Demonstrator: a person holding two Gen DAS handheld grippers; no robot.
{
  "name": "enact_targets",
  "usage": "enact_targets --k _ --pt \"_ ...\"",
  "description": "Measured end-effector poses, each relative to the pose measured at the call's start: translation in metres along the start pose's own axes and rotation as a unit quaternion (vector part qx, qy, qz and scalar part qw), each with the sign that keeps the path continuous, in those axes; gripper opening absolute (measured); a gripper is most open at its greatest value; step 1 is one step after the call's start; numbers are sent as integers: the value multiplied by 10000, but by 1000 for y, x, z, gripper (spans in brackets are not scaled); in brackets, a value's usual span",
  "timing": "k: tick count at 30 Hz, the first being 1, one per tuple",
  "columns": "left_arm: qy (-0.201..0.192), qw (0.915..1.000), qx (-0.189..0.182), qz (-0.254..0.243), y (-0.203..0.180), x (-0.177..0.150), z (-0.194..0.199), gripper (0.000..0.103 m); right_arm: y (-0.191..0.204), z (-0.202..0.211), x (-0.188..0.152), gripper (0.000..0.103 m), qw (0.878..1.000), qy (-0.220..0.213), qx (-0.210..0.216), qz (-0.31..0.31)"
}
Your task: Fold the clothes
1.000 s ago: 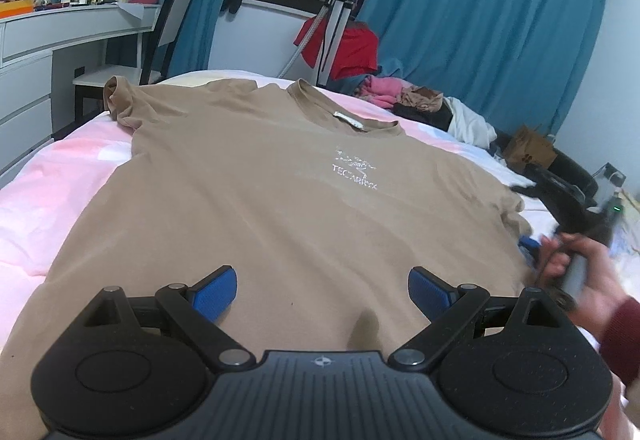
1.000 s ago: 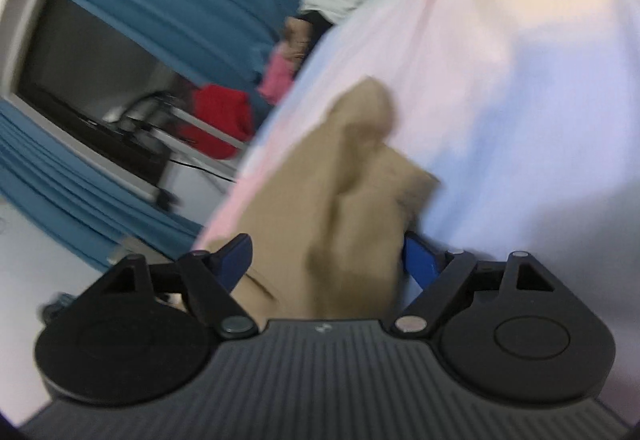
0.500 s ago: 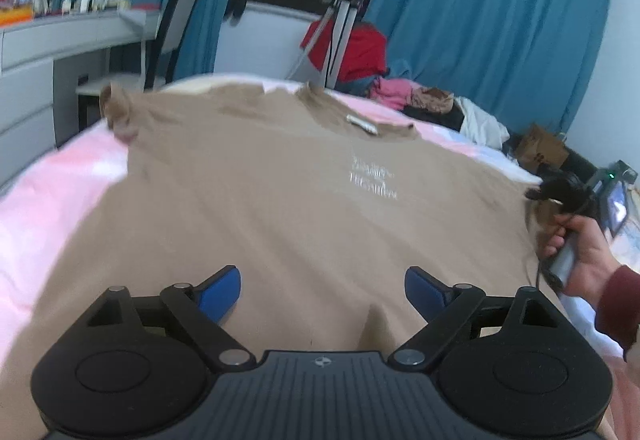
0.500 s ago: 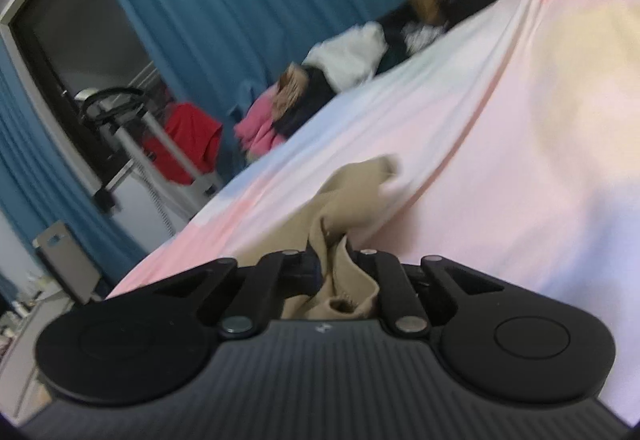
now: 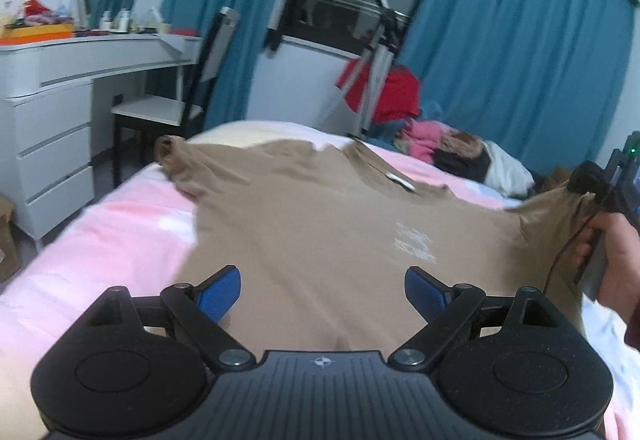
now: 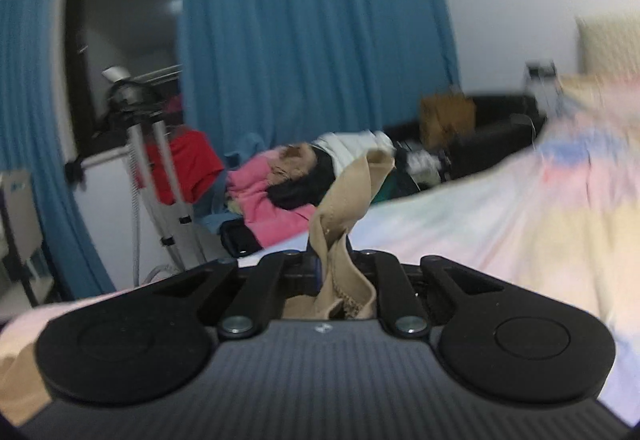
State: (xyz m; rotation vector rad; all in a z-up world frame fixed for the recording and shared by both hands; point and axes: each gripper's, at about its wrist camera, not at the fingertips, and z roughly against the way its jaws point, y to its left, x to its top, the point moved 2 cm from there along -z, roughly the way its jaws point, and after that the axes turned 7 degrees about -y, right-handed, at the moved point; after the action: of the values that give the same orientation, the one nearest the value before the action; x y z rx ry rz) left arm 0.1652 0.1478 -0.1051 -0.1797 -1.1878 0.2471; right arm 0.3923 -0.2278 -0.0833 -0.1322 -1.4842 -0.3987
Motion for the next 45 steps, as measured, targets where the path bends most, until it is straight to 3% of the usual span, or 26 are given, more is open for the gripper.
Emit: enact_targets --k 5,12,17,18,19,21,22,26,34,39,45 --pt "-43 9987 165 485 33 14 7 91 90 38 -18 10 9948 -89 652 776" --pt "56 9942 367 1005 70 16 5 91 197 53 -99 10 9711 392 1398 1895" --pt "148 9948 507 868 72 10 -5 91 217 38 -131 13 9658 922 1447 1944" --pt "155 9951 527 821 70 9 -8 91 216 33 -134 19 9649 1084 1487 1876" --pt "168 9954 536 780 68 8 -10 91 212 28 -136 36 9624 1334 1625 1723" --pt "190 9958 533 715 66 7 -13 91 207 30 -133 60 9602 1590 1825 1395" --pt "193 9961 528 679 65 7 -15 91 203 36 -128 63 9597 1621 1936 1236" --pt "186 9973 537 462 55 7 -15 91 183 71 -101 63 9544 1631 2370 800" --pt "69 9994 330 90 27 11 22 91 100 203 -35 63 9430 1405 2991 401" --pt "158 9998 24 112 6 6 54 91 22 282 -12 63 9500 1239 2853 251" --pt "418 9977 -536 -53 -32 -12 86 91 -68 324 1 63 9641 1149 2379 -265"
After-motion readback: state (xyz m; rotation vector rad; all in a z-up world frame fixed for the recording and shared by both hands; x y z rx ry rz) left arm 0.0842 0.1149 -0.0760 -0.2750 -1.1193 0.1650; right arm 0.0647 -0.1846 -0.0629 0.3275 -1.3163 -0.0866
